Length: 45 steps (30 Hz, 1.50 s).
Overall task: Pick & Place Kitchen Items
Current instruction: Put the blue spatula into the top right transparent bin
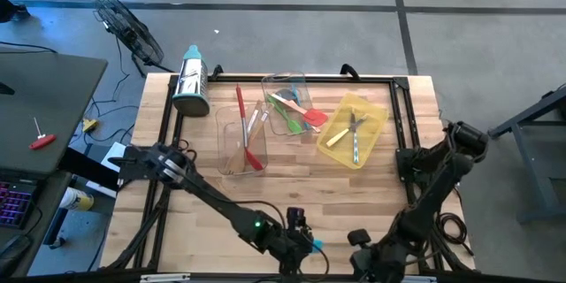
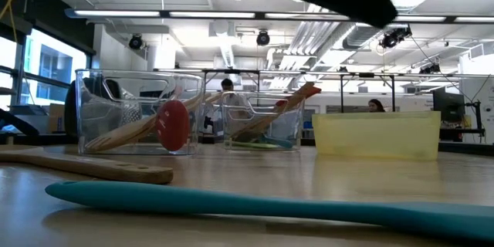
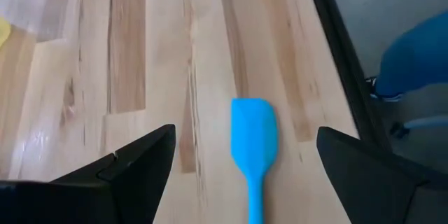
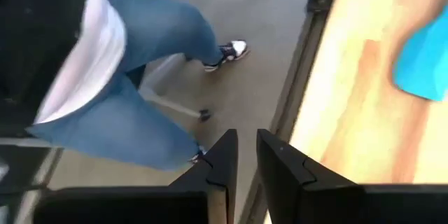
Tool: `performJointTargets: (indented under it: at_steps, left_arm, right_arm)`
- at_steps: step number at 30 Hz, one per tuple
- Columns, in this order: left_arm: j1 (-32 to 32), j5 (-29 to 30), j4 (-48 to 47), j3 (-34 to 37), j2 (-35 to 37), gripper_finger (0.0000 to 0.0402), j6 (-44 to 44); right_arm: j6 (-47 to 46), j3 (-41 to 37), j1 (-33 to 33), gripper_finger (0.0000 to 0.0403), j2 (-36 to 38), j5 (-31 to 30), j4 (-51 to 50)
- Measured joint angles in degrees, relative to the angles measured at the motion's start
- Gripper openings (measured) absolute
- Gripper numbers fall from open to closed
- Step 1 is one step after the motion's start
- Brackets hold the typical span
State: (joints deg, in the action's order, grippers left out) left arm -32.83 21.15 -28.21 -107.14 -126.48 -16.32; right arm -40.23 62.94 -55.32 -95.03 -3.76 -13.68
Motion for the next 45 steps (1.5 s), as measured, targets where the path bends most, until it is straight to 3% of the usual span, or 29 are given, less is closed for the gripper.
performJointTargets:
  at_steps: [8, 26, 38, 45]
  left_arm:
    - [0.21, -1.9, 4.95, -0.25, -3.4, 0.034, -0.46]
    - [1.61, -4.61, 5.81, -0.06, -8.93, 0.034, 1.01]
    - [4.03, -14.2, 4.91, -0.42, -12.76, 0.034, -3.17]
    - [3.87, -13.33, 3.32, -0.44, -13.77, 0.034, -2.72]
  right_arm:
    - [-0.5, 0.0, -0.5, 0.0045, 0.07, -0.84, -0.75]
    - [-6.27, 0.0, -0.43, 0.0045, 0.06, -2.13, -0.59]
    - [-6.09, 0.0, -0.43, 0.0045, 0.05, -2.11, -0.68]
    - [-4.62, 0.0, -0.41, 0.0045, 0.05, -2.11, -0.72]
